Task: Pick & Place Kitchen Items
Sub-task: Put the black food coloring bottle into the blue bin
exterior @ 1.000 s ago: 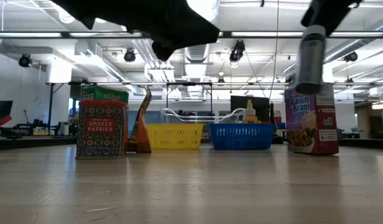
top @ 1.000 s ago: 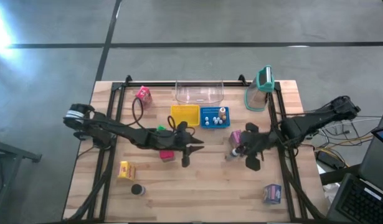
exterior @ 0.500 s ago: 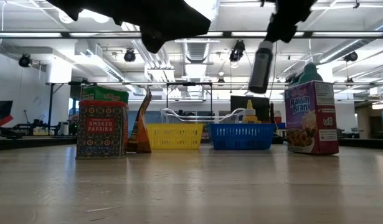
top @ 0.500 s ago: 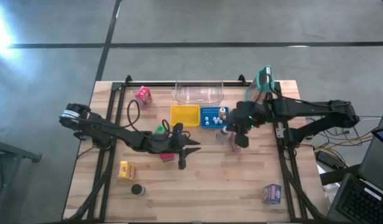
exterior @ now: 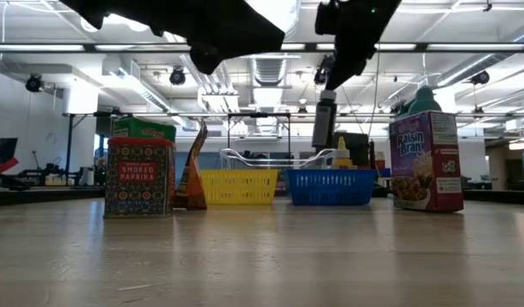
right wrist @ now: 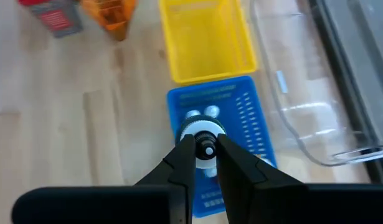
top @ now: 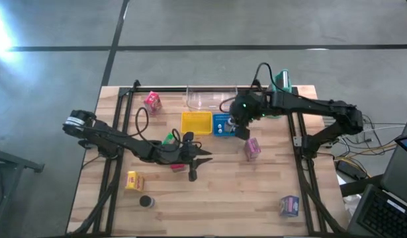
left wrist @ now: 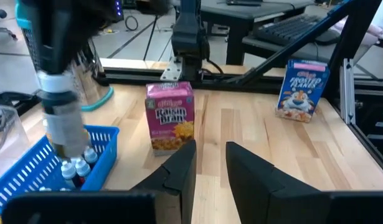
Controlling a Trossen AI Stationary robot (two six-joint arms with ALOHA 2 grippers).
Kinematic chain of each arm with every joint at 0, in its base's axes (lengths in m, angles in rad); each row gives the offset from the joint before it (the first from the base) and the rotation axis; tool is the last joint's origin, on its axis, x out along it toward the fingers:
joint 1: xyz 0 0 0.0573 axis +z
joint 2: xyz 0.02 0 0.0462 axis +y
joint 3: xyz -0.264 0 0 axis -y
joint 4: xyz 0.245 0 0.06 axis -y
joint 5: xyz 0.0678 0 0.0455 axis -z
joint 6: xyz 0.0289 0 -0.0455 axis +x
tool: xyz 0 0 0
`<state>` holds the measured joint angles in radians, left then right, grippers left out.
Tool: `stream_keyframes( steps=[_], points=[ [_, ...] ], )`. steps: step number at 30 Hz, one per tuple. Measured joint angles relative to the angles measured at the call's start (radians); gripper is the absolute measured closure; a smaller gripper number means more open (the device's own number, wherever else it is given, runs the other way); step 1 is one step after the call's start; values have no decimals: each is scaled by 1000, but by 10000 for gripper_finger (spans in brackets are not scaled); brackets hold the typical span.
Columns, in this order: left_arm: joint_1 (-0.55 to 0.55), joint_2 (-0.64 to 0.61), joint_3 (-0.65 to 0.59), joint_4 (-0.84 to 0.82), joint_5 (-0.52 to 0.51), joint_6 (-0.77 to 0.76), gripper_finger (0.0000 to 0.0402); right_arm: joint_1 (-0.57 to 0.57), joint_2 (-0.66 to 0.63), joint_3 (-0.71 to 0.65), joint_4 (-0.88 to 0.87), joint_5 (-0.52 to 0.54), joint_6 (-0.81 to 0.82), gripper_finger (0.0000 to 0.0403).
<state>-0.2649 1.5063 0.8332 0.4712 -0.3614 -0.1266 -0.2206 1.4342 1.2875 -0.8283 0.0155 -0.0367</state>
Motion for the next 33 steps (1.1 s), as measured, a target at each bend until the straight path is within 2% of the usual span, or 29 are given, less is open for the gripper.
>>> stream_keyframes(
  steps=[10,33],
  points=[
    [0,0,-17,1,-26,-12,310,-94,64,16,39,-21,-57,364],
    [1,0,-20,0,-26,-12,310,-151,152,15,85,-33,-108,355]
  ],
)
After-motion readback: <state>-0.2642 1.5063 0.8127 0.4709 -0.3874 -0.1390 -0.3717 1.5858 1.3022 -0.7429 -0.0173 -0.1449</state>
